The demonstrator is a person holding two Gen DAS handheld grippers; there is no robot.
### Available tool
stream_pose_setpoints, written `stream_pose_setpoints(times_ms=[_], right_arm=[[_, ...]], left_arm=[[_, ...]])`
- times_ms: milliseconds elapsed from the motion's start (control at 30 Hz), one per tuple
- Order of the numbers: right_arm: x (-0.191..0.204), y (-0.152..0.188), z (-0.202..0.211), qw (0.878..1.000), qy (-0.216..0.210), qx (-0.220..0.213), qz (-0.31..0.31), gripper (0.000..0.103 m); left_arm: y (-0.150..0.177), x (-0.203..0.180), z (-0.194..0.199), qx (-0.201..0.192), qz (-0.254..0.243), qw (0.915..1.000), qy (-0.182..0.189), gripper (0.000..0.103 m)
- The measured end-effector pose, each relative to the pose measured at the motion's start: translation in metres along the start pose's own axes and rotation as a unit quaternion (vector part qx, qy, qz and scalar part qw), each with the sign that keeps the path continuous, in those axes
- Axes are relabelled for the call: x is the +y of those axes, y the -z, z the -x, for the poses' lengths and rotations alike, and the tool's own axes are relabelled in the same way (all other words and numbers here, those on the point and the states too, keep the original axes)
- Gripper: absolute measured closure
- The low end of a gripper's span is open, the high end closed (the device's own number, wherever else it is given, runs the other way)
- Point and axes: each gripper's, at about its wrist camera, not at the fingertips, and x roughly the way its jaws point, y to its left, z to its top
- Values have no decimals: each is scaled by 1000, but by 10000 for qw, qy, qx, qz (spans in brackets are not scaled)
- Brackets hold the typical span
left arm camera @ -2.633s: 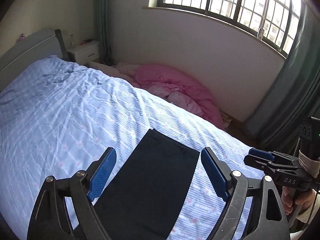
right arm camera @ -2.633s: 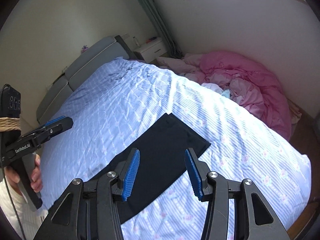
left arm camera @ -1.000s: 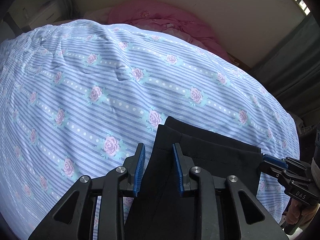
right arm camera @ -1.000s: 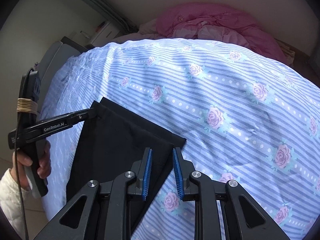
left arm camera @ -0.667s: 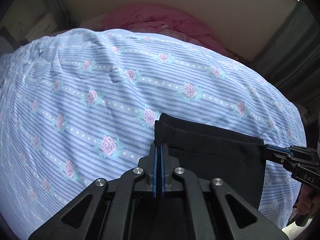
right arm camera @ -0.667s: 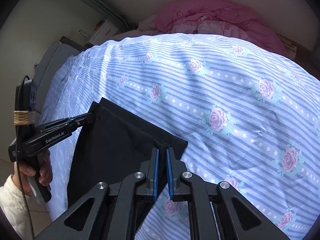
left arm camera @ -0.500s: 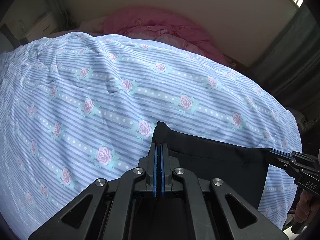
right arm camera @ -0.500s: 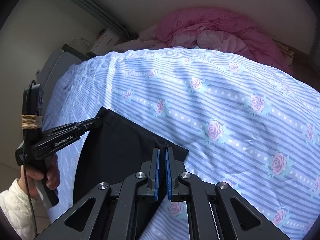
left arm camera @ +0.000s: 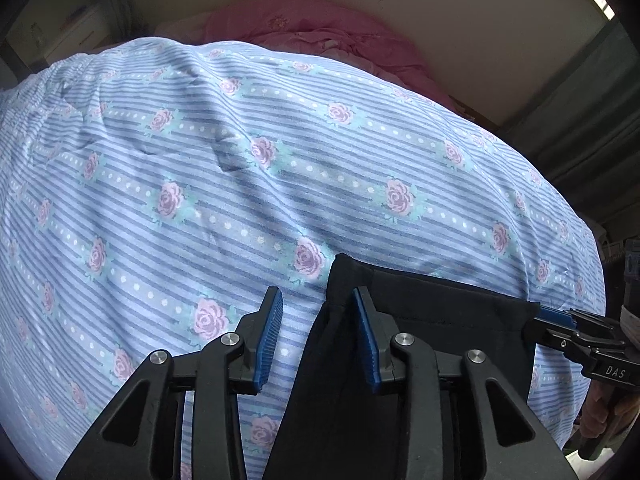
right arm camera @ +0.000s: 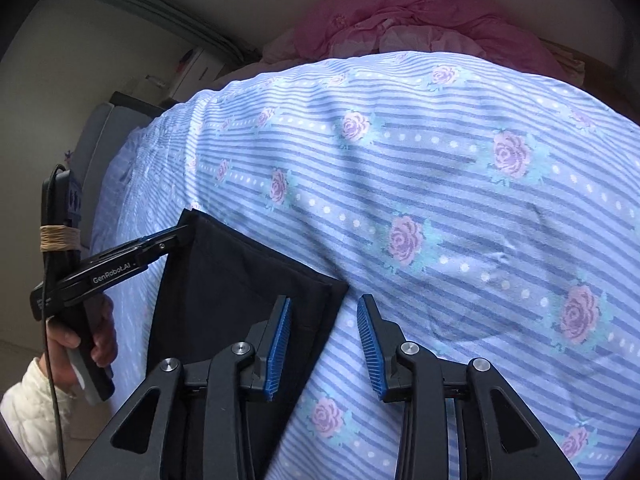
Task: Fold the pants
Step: 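Grasp the trouser hem with both grippers and lift it toward the waistband, then lay the hem over the waistband with both grippers, folding the strip in half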
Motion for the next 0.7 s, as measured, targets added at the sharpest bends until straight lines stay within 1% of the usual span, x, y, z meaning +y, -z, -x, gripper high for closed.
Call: stream_pose_setpoints(times_ms=[67, 167, 200, 233, 267, 367, 400, 433, 533, 633, 700], right_arm=[[-2, -1, -5, 10000, -81, 26, -11, 65], [-5, -3, -10, 9998, -182, 33, 6, 65], [-6, -4, -12, 9998, -192, 39, -9, 67], [-6, -5, -12, 9998, -181, 38, -15, 74], [-6, -6, -13, 9999, -169, 34, -12, 77], [-9, -10, -11, 9997, -206, 54, -131, 83], [-8, -10, -7, 9996, -227, 45, -168, 85], [-8, -11, -1, 9995, -242, 11, -177, 88], [9, -10, 29, 9992, -338, -210, 8, 90], [43, -2, 67, 9964, -301, -514, 599, 90], [68, 7, 94, 9918, -296, -722, 1015, 90]], left_arm=[[-2, 6, -8, 52, 136, 9998, 99, 67], [-2, 4, -13, 50, 223, 9997, 111, 68], [-4, 7, -16, 55, 227, 9996, 129, 76], [-5, 4, -17, 74, 229, 9993, 272, 89], [-3, 4, -18, 116, 259, 9991, 314, 90], [-8, -4, -17, 155, 171, 9997, 80, 90], [-9, -5, -13, 115, 205, 9997, 68, 91], [-11, -8, -7, 43, 264, 9996, 111, 91], [-8, -10, 25, -262, 322, 9987, 300, 91], [-1, -13, 70, -674, 246, 9966, 404, 91], [9, -12, 108, -1007, 188, 9937, 451, 91]])
